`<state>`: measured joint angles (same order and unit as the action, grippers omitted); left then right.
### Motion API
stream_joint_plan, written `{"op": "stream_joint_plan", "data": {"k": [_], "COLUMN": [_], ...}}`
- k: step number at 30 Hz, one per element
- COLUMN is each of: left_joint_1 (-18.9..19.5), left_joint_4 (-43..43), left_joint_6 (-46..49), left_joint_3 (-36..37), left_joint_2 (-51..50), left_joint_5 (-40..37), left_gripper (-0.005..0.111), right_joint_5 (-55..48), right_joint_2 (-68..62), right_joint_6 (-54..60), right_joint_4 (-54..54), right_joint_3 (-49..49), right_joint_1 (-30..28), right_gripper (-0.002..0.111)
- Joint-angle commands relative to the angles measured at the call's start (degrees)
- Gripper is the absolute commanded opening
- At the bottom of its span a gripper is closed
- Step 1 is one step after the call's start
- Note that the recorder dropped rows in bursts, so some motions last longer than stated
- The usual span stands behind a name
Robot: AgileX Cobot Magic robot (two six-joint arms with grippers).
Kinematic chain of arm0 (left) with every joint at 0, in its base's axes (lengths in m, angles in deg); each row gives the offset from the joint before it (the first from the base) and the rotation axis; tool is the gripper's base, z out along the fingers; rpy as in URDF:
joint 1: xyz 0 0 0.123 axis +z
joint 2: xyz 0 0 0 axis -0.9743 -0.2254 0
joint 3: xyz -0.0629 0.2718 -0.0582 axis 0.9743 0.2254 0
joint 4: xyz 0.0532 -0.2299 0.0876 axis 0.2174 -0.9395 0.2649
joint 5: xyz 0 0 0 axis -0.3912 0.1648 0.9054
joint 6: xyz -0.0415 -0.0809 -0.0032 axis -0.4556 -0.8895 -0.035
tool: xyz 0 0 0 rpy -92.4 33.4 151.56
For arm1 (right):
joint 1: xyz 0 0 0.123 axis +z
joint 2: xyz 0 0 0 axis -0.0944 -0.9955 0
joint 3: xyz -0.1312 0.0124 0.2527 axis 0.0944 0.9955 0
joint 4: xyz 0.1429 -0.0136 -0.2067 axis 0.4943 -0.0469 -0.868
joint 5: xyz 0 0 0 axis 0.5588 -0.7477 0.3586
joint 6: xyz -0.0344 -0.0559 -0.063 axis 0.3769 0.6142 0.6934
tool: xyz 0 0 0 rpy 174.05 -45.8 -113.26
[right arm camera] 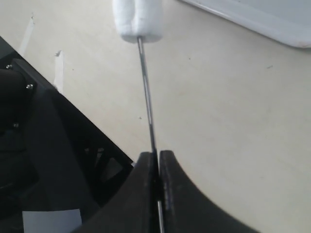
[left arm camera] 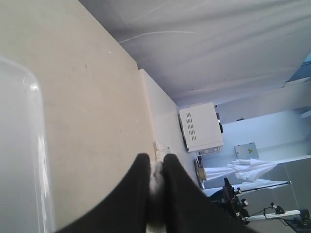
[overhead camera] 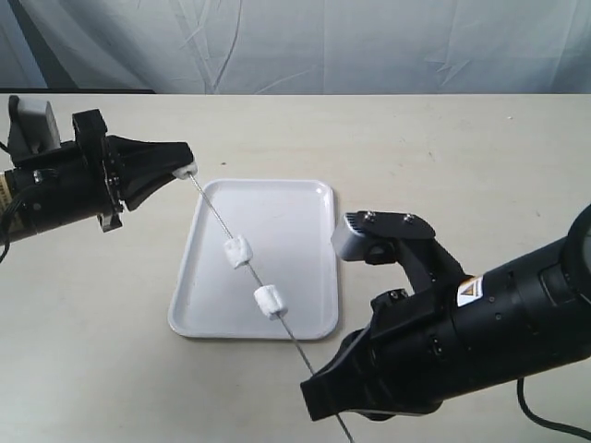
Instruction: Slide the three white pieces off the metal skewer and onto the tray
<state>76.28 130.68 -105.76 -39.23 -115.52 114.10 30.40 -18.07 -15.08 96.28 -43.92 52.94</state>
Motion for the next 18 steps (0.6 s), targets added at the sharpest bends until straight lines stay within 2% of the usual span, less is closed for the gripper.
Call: {"op": "stream_joint_plan", "data": {"k": [1, 9, 10, 14, 18], "left_joint_1": [1.20, 1.20, 1.20, 0.79, -2.84], "left_joint_4": [-10.98, -13.37, -11.85, -1.47, 7.94], "left_joint_6": [2.08, 4.90, 5.55, 6.10, 5.97], "left_joint_3": [-0.34, -0.34, -0.34, -0.34, -0.34], "left_joint_2": [0.06, 0.06, 0.06, 0.06, -0.06], "left_joint_5": [-0.80, -0.80, -0.82, -10.90, -17.76], "left_gripper": [0.000, 0.000, 0.000, 0.000, 0.000], "right_joint_5": [-7.06, -6.53, -5.52, -0.53, 4.24], "right_joint_2": [0.20, 0.20, 0.20, 0.20, 0.20], "right_joint_6": [-1.05, -1.05, -1.05, -1.69, -4.09], "right_joint_4": [-2.20, -2.20, -2.20, -2.20, -3.50], "right_joint_3": [1.21, 1.21, 1.21, 1.21, 1.09], "right_joint_1": [-0.08, -0.08, -0.08, -0.08, -0.19], "right_gripper": [-0.001, -0.001, -0.001, -0.001, -0.001]}}
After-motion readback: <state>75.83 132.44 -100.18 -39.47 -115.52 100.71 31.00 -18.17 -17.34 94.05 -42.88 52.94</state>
